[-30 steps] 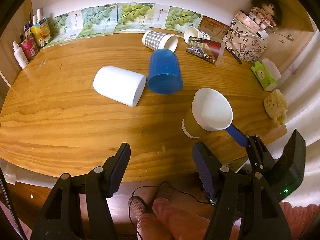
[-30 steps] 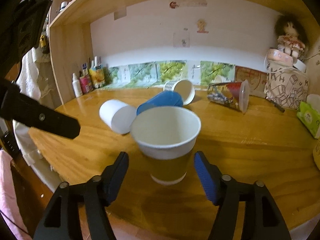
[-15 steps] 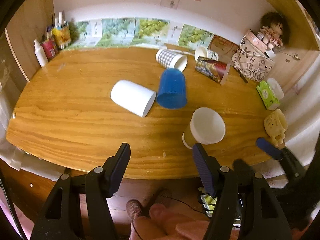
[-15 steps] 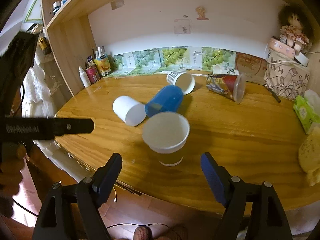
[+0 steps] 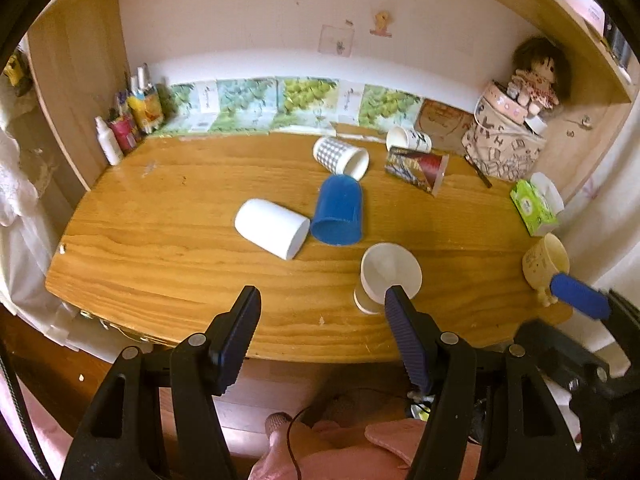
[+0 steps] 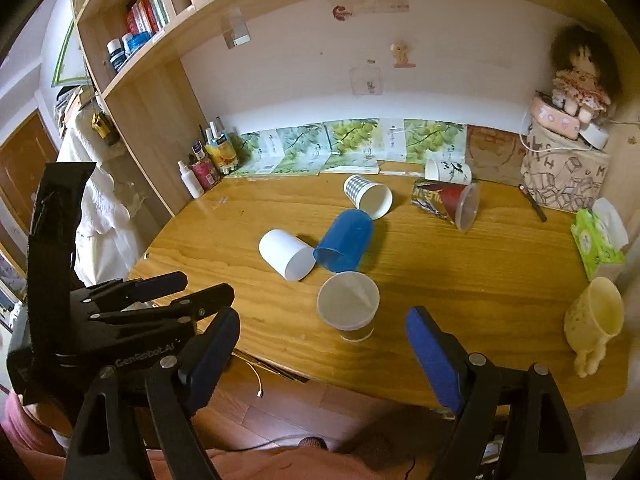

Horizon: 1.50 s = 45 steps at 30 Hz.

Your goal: Flip cup upright

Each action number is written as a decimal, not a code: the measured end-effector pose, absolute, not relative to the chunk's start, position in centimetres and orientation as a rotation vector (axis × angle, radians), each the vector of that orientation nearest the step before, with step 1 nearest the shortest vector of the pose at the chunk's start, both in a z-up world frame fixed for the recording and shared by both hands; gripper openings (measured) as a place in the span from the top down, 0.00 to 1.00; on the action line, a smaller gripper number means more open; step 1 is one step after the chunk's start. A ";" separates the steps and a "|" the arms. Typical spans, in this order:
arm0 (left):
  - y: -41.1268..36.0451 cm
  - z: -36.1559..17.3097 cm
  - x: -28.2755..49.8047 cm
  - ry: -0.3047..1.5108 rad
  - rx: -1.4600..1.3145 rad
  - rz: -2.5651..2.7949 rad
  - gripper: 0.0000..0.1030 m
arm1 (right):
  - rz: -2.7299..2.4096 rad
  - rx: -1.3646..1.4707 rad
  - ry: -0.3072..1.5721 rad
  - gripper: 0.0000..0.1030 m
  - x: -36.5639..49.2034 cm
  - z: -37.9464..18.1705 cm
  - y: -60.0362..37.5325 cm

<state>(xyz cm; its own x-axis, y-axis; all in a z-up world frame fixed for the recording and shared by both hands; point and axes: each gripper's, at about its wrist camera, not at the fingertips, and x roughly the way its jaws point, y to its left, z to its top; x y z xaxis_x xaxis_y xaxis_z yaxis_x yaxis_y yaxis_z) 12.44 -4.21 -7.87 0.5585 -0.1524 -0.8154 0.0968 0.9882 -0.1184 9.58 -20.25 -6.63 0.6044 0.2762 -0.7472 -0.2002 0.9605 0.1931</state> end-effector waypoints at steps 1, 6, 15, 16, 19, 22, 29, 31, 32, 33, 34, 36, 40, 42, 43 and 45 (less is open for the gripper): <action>-4.3 -7.6 12.3 0.960 -0.061 -0.138 0.33 | 0.280 0.104 0.888 0.17 9.4 -6.4 -20.3; -4.7 -6.1 11.3 0.928 -0.075 -0.130 0.16 | 0.254 0.120 0.874 0.14 8.2 -5.5 -20.7; -4.8 -3.3 8.7 0.698 -0.017 -0.011 0.12 | 0.117 0.128 0.737 0.06 6.4 -3.6 -21.8; -4.6 -3.0 8.3 0.667 -0.024 -0.001 0.12 | 0.102 0.125 0.711 0.00 6.1 -3.4 -21.9; -4.2 -2.5 7.7 0.609 -0.042 0.020 0.03 | 0.080 0.123 0.657 0.00 5.3 -2.9 -22.1; -3.7 -2.2 7.3 0.570 -0.057 0.037 0.00 | 0.069 0.124 0.621 0.00 4.9 -2.5 -22.3; -3.8 -2.1 6.9 0.554 -0.054 0.045 0.00 | 0.077 0.120 0.595 0.00 4.8 -2.3 -22.2; -4.1 -2.0 6.8 0.546 -0.049 0.039 0.00 | 0.076 0.118 0.590 0.00 4.8 -2.3 -22.1; -4.1 -1.9 6.8 0.541 -0.045 0.035 0.00 | 0.075 0.119 0.585 0.00 4.7 -2.3 -22.2; -4.3 -1.8 6.9 0.534 -0.041 0.031 0.00 | 0.075 0.121 0.580 0.00 4.7 -2.3 -22.3; -4.4 -1.8 6.9 0.531 -0.038 0.029 0.00 | 0.075 0.121 0.575 0.00 4.7 -2.2 -22.3; -4.7 -1.8 7.0 0.525 -0.030 0.024 0.00 | 0.082 0.125 0.569 0.00 4.7 -2.2 -22.4; -5.0 -1.7 7.1 0.511 -0.021 0.018 0.00 | 0.089 0.122 0.556 0.00 4.8 -2.1 -22.6; -5.1 -1.6 7.1 0.500 -0.019 0.018 0.00 | 0.091 0.123 0.550 0.00 4.9 -2.1 -22.7; -5.2 -1.6 7.1 0.495 -0.016 0.017 0.00 | 0.092 0.124 0.548 0.00 4.9 -2.1 -22.7; -5.5 -1.6 7.2 0.490 -0.010 0.012 0.00 | 0.091 0.128 0.544 0.00 5.1 -2.1 -23.0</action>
